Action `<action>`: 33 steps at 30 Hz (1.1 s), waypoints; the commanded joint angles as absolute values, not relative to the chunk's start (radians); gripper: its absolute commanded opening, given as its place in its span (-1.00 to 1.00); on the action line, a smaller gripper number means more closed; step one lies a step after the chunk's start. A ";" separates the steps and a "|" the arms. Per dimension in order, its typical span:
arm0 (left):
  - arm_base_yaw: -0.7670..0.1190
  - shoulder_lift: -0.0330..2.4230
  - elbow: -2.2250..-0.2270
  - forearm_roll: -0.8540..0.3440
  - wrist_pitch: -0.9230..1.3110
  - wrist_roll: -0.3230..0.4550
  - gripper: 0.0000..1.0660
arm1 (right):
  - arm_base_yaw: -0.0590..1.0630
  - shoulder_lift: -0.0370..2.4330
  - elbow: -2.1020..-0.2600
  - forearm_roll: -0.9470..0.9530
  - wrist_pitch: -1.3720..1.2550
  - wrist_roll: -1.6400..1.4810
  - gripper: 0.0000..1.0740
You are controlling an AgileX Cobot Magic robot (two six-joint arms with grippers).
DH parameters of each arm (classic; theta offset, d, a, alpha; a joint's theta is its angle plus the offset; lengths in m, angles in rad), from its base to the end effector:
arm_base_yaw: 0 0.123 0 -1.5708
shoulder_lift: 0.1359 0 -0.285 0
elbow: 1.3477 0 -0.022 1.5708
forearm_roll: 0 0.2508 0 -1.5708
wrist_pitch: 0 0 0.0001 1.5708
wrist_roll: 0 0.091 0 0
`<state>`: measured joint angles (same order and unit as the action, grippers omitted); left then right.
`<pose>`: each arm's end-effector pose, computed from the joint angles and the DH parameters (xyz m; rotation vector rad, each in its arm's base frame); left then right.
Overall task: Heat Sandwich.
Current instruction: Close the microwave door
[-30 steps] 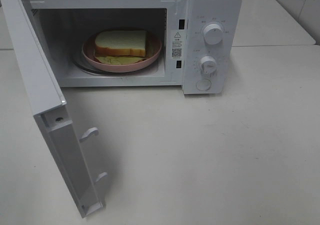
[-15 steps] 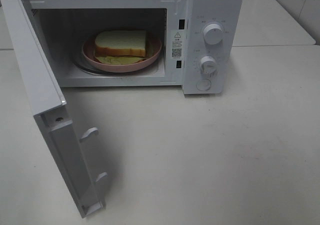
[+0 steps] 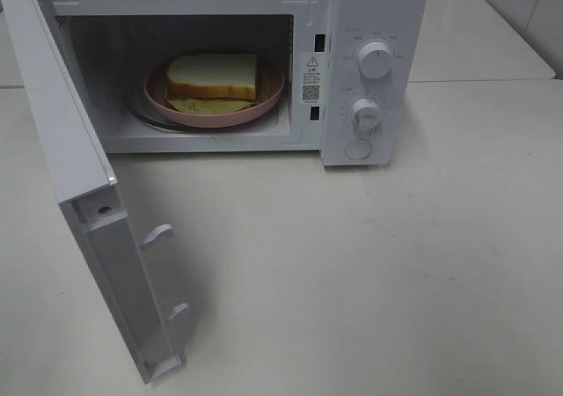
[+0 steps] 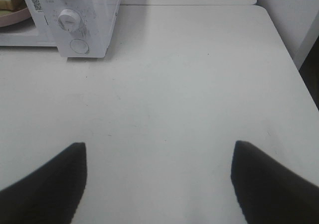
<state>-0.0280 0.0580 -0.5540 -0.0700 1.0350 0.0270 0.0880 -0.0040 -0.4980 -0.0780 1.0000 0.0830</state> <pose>-0.0009 -0.0055 0.2947 0.0576 2.0208 -0.0841 -0.0024 -0.0062 0.2819 -0.0041 1.9793 0.0187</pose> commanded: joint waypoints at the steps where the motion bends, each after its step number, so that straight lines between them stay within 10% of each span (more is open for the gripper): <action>1: -0.023 0.157 -0.564 -0.072 0.975 0.026 0.66 | 0.080 -0.032 -0.498 -0.075 0.996 0.072 0.42; 5: -0.023 0.230 -0.564 -0.076 0.928 0.026 0.41 | 0.080 -0.032 -0.498 -0.075 0.996 0.072 0.42; 15: -0.023 0.451 -0.562 -0.075 0.772 0.026 -1.00 | 0.080 -0.032 -0.498 -0.075 0.996 0.072 0.42; 33: -0.023 0.715 -0.321 -0.064 0.044 0.030 -1.00 | 0.080 -0.032 -0.498 -0.075 0.996 0.072 0.42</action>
